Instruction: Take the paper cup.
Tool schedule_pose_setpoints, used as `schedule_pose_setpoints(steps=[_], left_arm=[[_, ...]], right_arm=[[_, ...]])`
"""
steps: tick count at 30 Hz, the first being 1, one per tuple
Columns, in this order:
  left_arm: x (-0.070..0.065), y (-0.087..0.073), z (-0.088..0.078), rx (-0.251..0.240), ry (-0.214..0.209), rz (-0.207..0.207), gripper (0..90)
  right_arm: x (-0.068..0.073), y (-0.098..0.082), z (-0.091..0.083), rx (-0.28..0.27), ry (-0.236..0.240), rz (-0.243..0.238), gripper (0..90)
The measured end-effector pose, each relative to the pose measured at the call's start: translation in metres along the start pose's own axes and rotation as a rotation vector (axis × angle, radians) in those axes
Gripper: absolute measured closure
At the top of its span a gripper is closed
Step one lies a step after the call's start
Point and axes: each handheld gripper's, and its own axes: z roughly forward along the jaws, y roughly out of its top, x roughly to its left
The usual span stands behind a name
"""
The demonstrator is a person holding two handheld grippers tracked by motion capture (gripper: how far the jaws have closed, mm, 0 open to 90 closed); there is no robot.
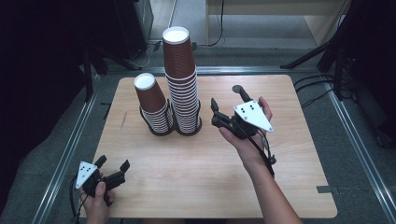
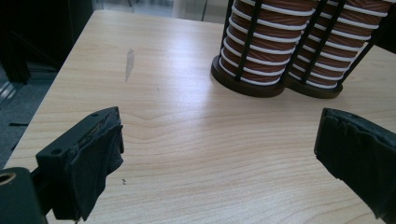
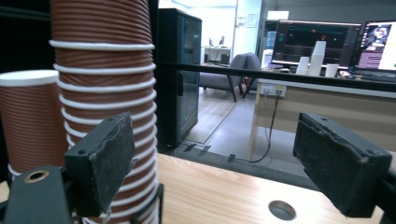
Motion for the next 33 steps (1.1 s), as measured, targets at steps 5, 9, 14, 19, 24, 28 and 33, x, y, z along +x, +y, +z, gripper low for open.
schedule_pose_setpoints(steps=[5, 9, 14, 19, 24, 28, 33], left_arm=[[0.000, 0.000, 0.000, 0.001, 0.001, 0.001, 1.9], [0.000, 0.000, 0.000, 0.001, 0.002, 0.002, 1.9], [0.000, 0.000, 0.000, -0.001, -0.006, 0.003, 1.9], [0.000, 0.000, 0.000, 0.001, -0.007, 0.001, 1.9], [0.001, 0.001, 0.000, -0.004, -0.019, -0.003, 1.9], [0.002, 0.001, -0.001, -0.006, -0.020, -0.007, 1.9], [0.002, 0.001, 0.000, -0.005, -0.024, -0.008, 1.9]], right_arm=[[0.009, 0.005, 0.008, -0.016, 0.020, 0.007, 11.5], [0.020, 0.009, 0.018, -0.009, 0.037, 0.013, 11.3], [0.029, 0.013, 0.026, -0.009, 0.052, 0.012, 10.8], [0.041, 0.024, 0.036, -0.021, 0.074, 0.007, 9.6], [0.051, 0.034, 0.048, -0.032, 0.093, -0.004, 4.4], [0.058, 0.039, 0.058, -0.034, 0.093, -0.004, 2.8], [0.067, 0.048, 0.072, -0.043, 0.086, 0.004, 1.7]])
